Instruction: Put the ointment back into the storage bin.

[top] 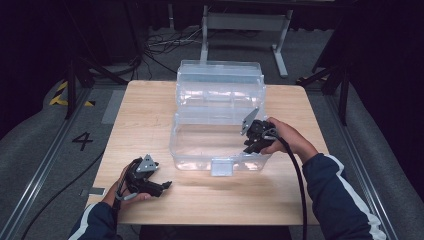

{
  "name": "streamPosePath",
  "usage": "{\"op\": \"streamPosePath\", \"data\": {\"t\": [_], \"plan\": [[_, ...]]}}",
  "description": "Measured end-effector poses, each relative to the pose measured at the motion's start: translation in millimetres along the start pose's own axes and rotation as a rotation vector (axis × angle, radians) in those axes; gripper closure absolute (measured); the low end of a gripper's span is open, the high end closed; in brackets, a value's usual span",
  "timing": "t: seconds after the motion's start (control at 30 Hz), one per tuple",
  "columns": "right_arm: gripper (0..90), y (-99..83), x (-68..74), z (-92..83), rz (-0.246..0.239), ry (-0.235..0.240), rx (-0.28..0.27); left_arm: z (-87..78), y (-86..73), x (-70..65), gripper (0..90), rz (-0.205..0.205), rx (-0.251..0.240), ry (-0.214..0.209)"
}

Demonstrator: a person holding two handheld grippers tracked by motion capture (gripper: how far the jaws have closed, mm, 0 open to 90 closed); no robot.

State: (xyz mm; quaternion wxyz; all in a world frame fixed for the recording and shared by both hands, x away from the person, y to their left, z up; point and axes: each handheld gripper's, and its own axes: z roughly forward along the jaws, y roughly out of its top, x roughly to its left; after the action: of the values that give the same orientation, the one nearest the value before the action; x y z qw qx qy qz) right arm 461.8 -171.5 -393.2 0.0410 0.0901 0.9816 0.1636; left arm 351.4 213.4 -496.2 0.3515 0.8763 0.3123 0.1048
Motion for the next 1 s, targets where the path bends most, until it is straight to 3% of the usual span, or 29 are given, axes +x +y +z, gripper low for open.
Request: {"op": "streamPosePath", "data": {"t": [0.33, 0.5, 0.53, 0.6, 0.83, 0.93, 1.0], "plan": [[64.0, -17.0, 7.6, -14.1, 0.047, -0.036, -0.117, 0.2, 0.3, 0.1, 14.2, 0.0, 0.001, 0.001], [63.0, -24.1, 10.6, -19.7, 0.042, -0.047, -0.169, 0.2, 0.6, 0.0, 14.2, -0.001, 0.003, 0.0], [61.6, -28.8, 13.8, -25.4, 0.048, -0.062, -0.214, 0.2, 0.7, -0.1, 14.2, -0.001, 0.005, 0.0], [61.5, -32.4, 16.0, -30.8, 0.055, -0.073, -0.255, 0.1, 2.6, -0.3, 14.3, -0.003, 0.019, 0.005], [60.1, -41.3, 22.0, -50.3, 0.054, -0.134, -0.352, 1.1, 10.8, -4.0, 17.6, -0.037, 0.058, 0.032], [58.8, -43.1, 23.4, -58.9, 0.056, -0.17, -0.384, 0.4, 13.0, -5.4, 22.7, -0.034, 0.062, 0.033], [58.1, -44.5, 23.4, -65.7, 0.065, -0.189, -0.413, -4.7, 19.4, -9.8, 22.3, -0.026, 0.03, 0.028]]}}
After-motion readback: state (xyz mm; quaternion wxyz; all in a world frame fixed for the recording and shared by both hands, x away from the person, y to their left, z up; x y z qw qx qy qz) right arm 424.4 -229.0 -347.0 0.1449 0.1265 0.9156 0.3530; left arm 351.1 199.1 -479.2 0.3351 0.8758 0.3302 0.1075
